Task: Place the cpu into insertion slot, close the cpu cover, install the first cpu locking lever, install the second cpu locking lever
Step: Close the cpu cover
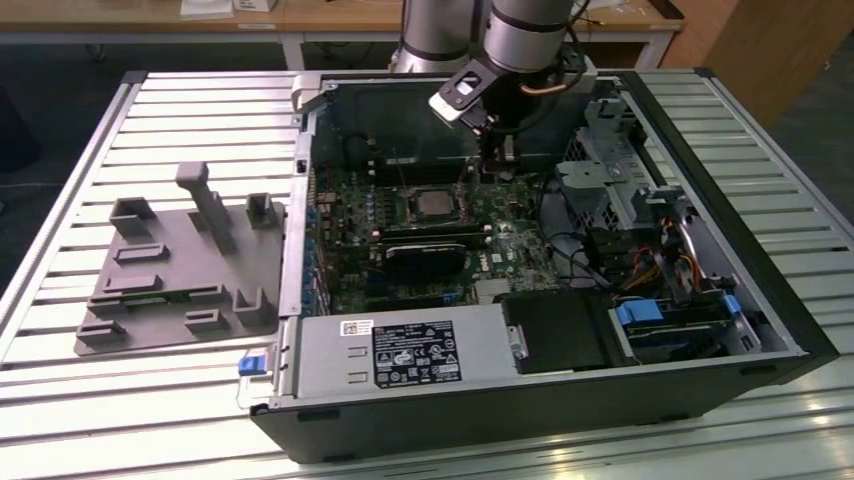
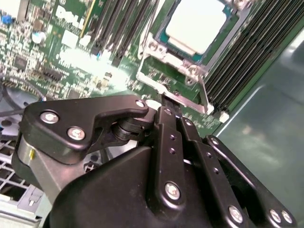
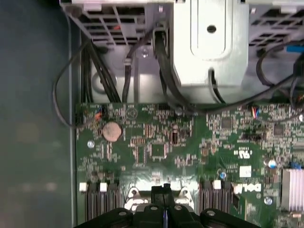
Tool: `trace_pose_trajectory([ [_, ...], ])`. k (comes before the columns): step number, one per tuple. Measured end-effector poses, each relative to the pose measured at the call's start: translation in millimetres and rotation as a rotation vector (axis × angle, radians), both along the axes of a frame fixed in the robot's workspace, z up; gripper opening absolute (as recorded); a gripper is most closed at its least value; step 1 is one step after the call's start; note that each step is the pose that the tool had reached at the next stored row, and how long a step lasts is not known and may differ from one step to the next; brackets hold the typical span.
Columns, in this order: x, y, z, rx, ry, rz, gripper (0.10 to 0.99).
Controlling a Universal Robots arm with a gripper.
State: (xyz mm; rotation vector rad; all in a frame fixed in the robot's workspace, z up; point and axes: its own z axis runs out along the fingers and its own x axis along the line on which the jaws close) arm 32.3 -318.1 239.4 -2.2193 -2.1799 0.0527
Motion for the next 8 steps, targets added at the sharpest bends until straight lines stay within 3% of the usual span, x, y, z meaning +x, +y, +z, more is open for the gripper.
trace_pose_trajectory([
  [8,-14.1,0.0,0.0,0.000,-0.0011,0.000,0.102],
])
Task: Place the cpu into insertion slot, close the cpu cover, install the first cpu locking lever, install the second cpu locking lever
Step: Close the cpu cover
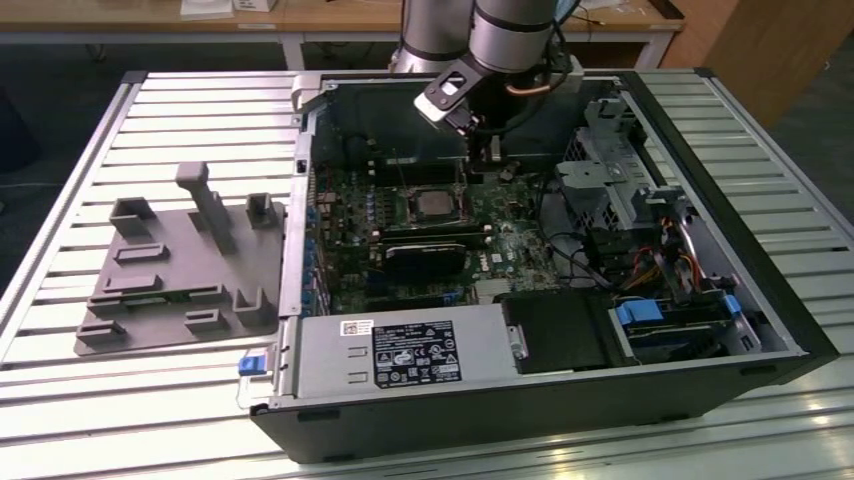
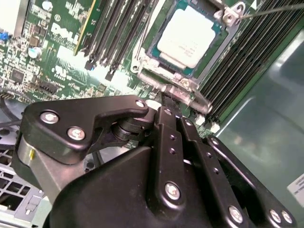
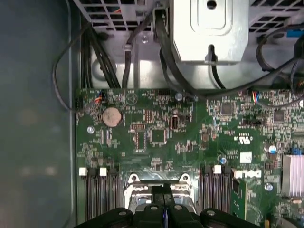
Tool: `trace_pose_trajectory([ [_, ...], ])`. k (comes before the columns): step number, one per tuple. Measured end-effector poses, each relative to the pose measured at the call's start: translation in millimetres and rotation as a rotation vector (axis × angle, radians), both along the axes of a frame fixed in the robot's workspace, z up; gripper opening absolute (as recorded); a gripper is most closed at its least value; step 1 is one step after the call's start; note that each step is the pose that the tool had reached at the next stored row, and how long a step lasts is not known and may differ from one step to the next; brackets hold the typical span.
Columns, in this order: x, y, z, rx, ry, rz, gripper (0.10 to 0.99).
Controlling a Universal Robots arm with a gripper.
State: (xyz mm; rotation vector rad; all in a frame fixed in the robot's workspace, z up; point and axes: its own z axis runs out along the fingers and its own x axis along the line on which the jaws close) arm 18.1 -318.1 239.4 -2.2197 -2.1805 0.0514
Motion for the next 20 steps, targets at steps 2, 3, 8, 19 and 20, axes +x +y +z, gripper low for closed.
trace_pose_trajectory([
  [2,-3.0,0.0,0.0,0.000,-0.0002,0.000,0.102],
  [3,-4.3,0.0,0.0,0.000,-0.0002,0.000,0.102],
  [8,-8.3,0.0,0.0,0.000,-0.0024,0.000,0.102],
  [19,-27.4,0.0,-4.3,0.000,-0.0419,0.004,0.102],
  [20,-30.2,0.0,-4.6,0.000,-0.0436,0.004,0.102],
])
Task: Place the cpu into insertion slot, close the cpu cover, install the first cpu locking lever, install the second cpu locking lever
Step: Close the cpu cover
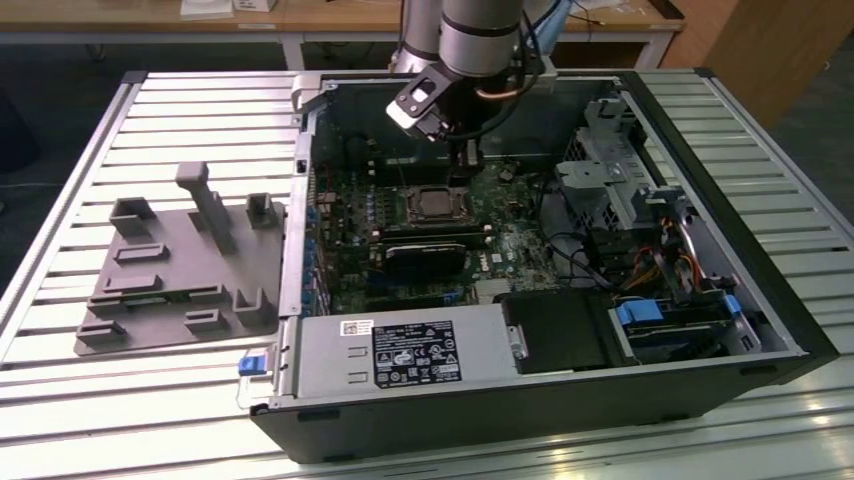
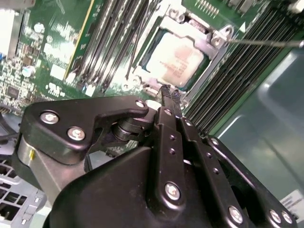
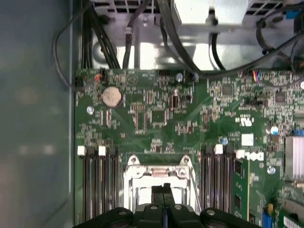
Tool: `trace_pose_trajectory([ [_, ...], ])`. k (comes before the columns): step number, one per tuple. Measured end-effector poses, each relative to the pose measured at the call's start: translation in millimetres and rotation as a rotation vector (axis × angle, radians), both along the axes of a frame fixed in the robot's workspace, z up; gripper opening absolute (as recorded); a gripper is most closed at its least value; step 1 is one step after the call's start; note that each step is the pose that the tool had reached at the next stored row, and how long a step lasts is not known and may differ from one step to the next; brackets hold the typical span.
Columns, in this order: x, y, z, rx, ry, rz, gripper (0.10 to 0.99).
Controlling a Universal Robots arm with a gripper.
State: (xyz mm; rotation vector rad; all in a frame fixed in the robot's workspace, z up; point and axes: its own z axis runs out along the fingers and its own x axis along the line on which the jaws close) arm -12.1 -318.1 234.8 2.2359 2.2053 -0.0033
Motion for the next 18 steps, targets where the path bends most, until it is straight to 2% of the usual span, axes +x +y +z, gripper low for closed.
trace_pose_trajectory([
  [7,-16.3,0.0,-2.7,0.000,-0.0161,0.002,0.102],
  [11,-22.5,0.0,-3.3,0.000,-0.0225,0.003,0.102],
  [16,-22.6,0.0,-3.3,0.000,-0.0228,0.005,0.102],
  [18,-22.6,0.0,-3.3,0.000,-0.0228,0.029,0.102],
])
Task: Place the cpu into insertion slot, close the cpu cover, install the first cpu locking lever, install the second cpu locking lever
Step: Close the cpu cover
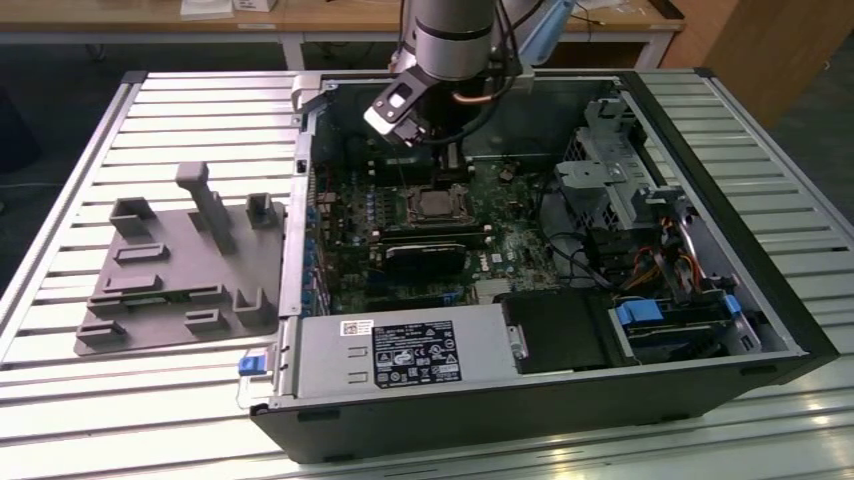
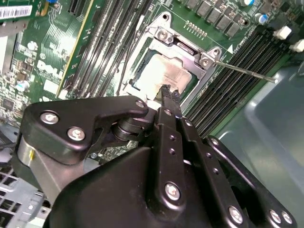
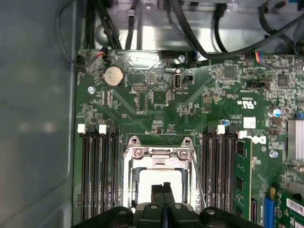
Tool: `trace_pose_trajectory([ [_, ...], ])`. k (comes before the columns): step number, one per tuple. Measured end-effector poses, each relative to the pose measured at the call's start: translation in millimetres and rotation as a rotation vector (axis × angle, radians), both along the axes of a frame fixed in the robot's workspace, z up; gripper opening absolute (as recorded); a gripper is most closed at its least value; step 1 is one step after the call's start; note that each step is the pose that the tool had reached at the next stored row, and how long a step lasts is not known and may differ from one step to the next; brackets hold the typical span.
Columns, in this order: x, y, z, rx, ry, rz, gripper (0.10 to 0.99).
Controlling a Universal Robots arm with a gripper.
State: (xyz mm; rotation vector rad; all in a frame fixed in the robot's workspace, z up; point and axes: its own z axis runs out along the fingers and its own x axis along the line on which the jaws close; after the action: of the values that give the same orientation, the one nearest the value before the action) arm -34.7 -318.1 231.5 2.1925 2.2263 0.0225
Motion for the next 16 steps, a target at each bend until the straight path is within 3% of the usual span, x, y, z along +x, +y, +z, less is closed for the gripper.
trace_pose_trajectory([
  [16,-0.1,0.0,0.0,-0.012,-0.0005,0.286,0.102],
])
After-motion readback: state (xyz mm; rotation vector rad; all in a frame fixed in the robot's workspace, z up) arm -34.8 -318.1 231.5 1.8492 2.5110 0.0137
